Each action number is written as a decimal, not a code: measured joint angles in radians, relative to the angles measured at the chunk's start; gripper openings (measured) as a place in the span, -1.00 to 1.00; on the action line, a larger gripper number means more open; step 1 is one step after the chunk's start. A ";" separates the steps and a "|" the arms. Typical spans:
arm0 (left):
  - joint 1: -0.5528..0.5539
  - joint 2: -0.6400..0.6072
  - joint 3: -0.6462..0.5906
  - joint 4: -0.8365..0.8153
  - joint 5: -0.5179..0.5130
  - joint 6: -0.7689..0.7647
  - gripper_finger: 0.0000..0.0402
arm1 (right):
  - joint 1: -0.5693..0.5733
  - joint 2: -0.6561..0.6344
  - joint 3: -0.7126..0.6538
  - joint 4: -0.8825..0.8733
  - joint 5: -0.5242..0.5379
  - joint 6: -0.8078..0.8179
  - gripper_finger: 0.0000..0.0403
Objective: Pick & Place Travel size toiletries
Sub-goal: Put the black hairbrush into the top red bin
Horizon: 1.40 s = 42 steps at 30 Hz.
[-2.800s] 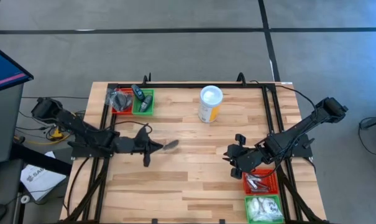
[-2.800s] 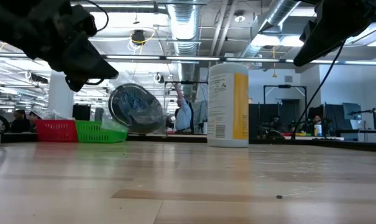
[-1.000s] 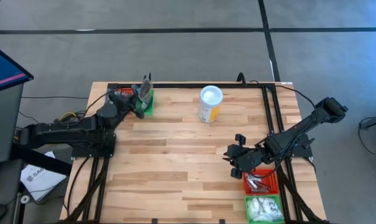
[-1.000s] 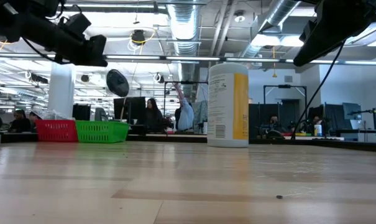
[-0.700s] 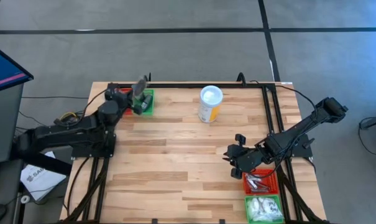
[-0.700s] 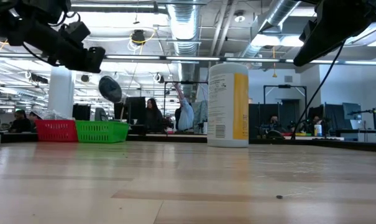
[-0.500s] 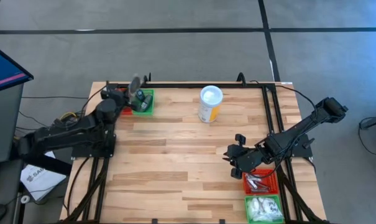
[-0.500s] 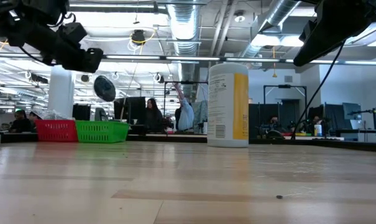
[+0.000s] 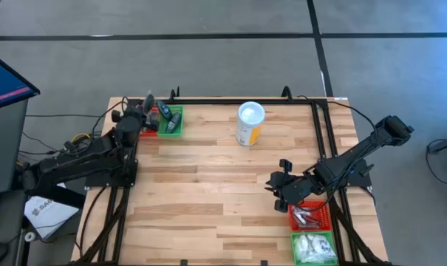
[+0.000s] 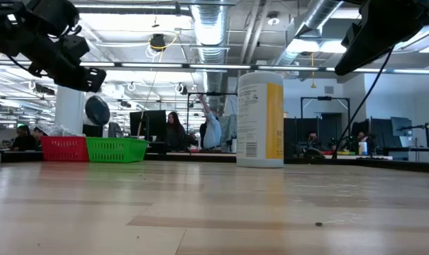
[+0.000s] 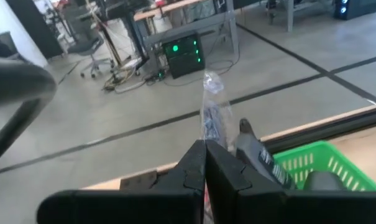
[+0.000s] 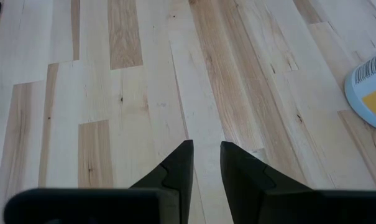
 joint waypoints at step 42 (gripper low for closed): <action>0.003 0.082 -0.001 -0.253 0.114 -0.354 -0.98 | 0.000 0.000 0.000 0.000 0.002 0.000 -0.64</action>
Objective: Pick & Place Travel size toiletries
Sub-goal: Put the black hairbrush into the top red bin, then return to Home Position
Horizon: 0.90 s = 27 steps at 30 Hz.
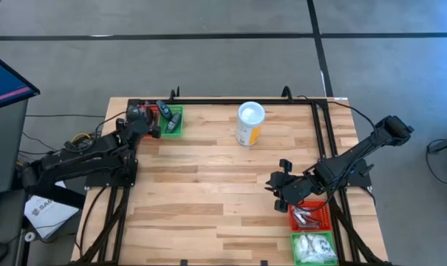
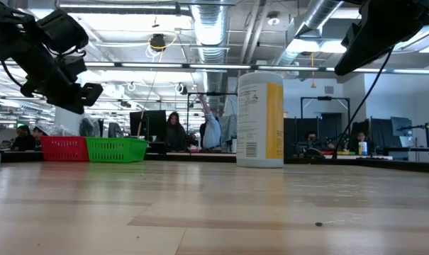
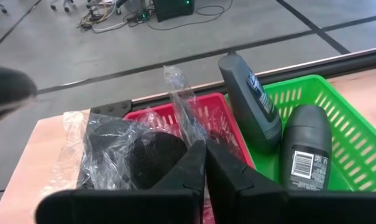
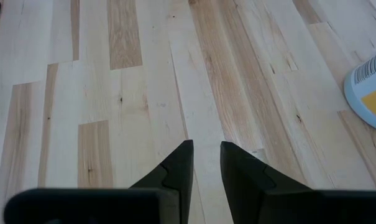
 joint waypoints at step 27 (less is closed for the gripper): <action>-0.020 -0.002 0.000 0.092 -0.006 0.077 -0.19 | 0.000 0.000 0.000 0.000 0.020 0.000 -0.64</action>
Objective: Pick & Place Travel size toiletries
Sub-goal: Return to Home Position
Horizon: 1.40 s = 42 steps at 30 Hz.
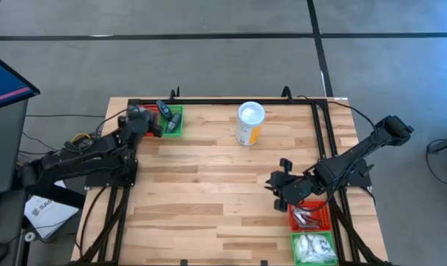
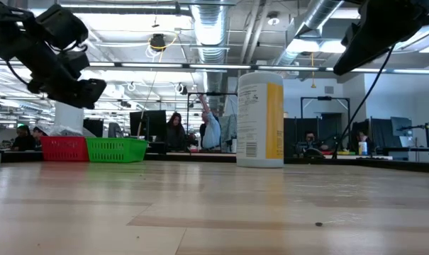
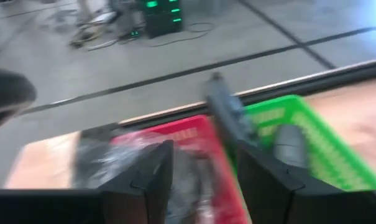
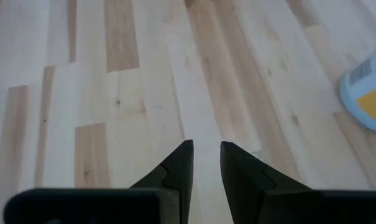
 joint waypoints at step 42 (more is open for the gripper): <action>-0.843 -0.006 -0.183 0.672 0.035 0.294 -0.20 | -0.164 -0.270 -0.096 0.313 0.242 -0.401 -0.64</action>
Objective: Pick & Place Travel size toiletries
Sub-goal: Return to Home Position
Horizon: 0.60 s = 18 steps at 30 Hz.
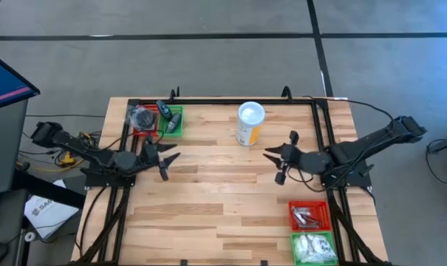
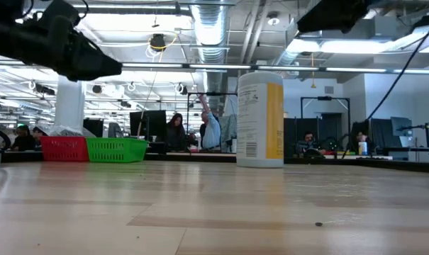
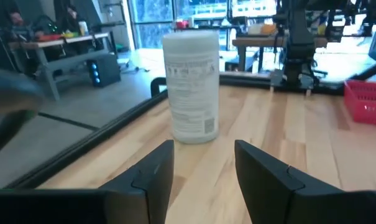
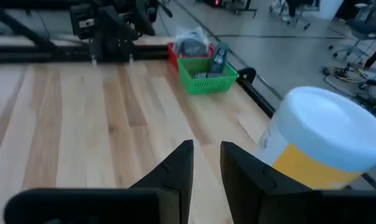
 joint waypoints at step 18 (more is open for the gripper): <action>0.000 -0.093 -0.089 0.192 0.093 0.124 -0.26 | -0.094 -0.475 -0.498 0.539 -0.137 -0.196 -0.64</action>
